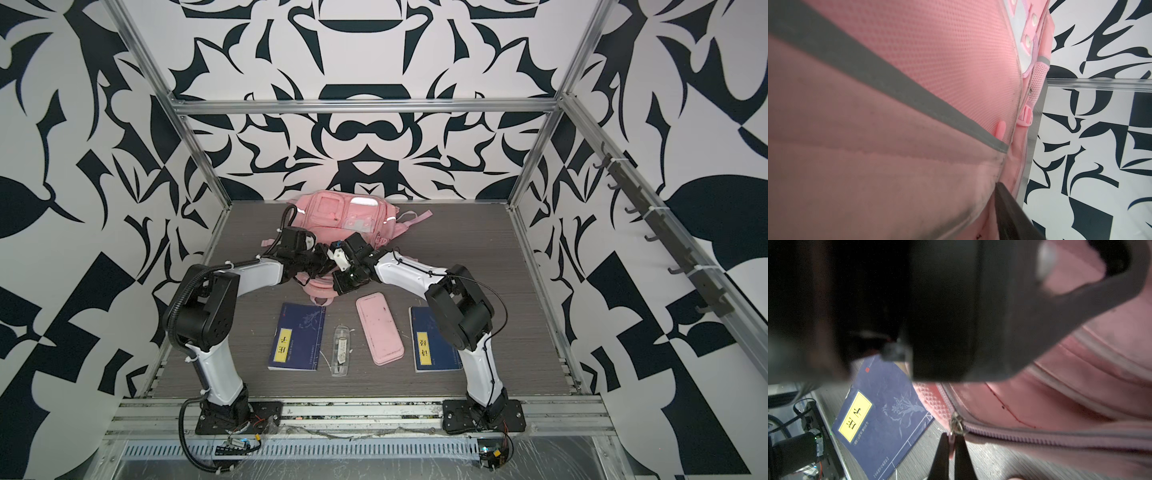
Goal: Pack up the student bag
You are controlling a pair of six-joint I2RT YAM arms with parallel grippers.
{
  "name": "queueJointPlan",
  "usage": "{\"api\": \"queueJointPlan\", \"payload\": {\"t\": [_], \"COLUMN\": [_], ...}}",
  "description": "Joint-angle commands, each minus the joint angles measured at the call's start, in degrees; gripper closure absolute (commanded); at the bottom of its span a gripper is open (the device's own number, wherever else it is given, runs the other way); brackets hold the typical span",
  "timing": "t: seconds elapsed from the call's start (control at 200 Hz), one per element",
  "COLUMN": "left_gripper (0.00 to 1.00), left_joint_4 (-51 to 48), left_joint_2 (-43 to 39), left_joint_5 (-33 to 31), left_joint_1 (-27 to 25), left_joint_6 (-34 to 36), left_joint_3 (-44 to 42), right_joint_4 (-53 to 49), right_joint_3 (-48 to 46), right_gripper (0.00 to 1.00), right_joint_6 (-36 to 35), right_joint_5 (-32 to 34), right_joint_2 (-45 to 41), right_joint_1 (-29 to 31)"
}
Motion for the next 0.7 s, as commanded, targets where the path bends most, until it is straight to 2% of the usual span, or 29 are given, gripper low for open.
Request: {"api": "queueJointPlan", "payload": {"t": [0.0,0.13,0.315,0.47,0.695], "left_gripper": [0.52,0.51,0.45,0.40,0.42], "left_joint_4": [2.7,0.3,-10.3,-21.3,-32.6], "left_joint_2": [1.7,0.4,-5.2,-10.3,-13.9], "left_joint_5": [0.6,0.7,-1.8,-5.6,-12.8], "left_joint_1": [-0.7,-0.6,1.9,3.7,3.9], "left_joint_6": [0.1,1.6,9.2,17.8,27.0], "left_joint_3": [3.3,3.5,4.7,7.2,6.4], "right_joint_4": [5.9,7.9,9.1,7.1,1.0], "right_joint_3": [0.2,-1.9,-7.1,-10.6,-14.2], "right_gripper": [1.00,1.00,1.00,1.00,1.00], "right_joint_6": [3.7,5.4,6.8,5.3,2.2], "right_joint_5": [-8.3,-6.6,-8.3,-9.0,-8.7], "right_joint_2": [-1.8,-3.6,-8.0,-11.6,-15.8], "right_joint_1": [1.8,0.9,-3.7,-7.3,-12.1]}}
